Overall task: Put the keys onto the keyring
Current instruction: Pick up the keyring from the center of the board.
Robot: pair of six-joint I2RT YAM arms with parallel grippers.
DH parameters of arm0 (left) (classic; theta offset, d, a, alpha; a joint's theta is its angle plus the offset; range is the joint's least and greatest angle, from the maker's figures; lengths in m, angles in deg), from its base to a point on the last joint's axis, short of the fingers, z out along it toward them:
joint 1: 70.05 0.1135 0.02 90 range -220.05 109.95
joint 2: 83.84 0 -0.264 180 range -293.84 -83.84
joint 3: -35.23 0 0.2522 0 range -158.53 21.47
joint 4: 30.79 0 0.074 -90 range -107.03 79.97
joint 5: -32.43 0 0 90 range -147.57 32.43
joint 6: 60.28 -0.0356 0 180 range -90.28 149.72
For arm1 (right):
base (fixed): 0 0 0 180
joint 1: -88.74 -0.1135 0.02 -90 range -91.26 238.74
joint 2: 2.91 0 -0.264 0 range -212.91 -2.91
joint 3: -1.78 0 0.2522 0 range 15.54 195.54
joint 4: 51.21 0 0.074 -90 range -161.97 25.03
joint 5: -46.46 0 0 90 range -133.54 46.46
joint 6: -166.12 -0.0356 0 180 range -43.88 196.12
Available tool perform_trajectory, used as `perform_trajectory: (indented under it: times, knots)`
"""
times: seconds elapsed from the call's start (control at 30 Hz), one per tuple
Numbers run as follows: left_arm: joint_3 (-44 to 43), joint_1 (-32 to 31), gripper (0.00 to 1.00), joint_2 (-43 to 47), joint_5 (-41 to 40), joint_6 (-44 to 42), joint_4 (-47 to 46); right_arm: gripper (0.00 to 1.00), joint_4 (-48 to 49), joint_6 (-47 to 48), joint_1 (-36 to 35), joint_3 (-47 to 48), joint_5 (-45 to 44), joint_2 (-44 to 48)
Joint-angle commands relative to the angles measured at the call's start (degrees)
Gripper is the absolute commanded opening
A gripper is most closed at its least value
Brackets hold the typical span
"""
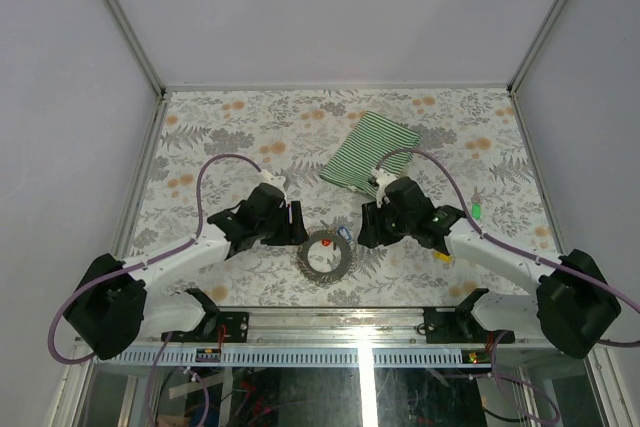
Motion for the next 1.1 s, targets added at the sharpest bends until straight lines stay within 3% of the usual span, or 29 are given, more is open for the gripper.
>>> perform_trajectory:
  times: [0.0,0.13,0.5,0.9,1.07]
  knots:
    - [0.60,0.47,0.60,1.03,1.46,-1.66,-3.81,0.53,6.03,-3.48,-0.92,-1.64,-0.03,-2.56]
    - [0.46,0.35,0.60,1.50,2.43,-2.28,-4.24,0.54,7.44,-1.78,-0.89,-2.05,2.28,-6.32]
    - [0.36,-0.17,0.58,1.83,3.23,-1.97,-4.29,0.44,8.74,4.55,0.15,-0.43,10.92,-14.71]
    - [-1.02,-0.72,0.58,0.96,3.35,-1.80,-3.95,0.43,12.81,5.54,1.54,-2.27,16.18,-17.46]
    - [-1.14,-1.08,0.57,0.92,3.32,-1.44,-3.95,0.36,14.11,5.26,1.61,-2.42,16.44,-18.56]
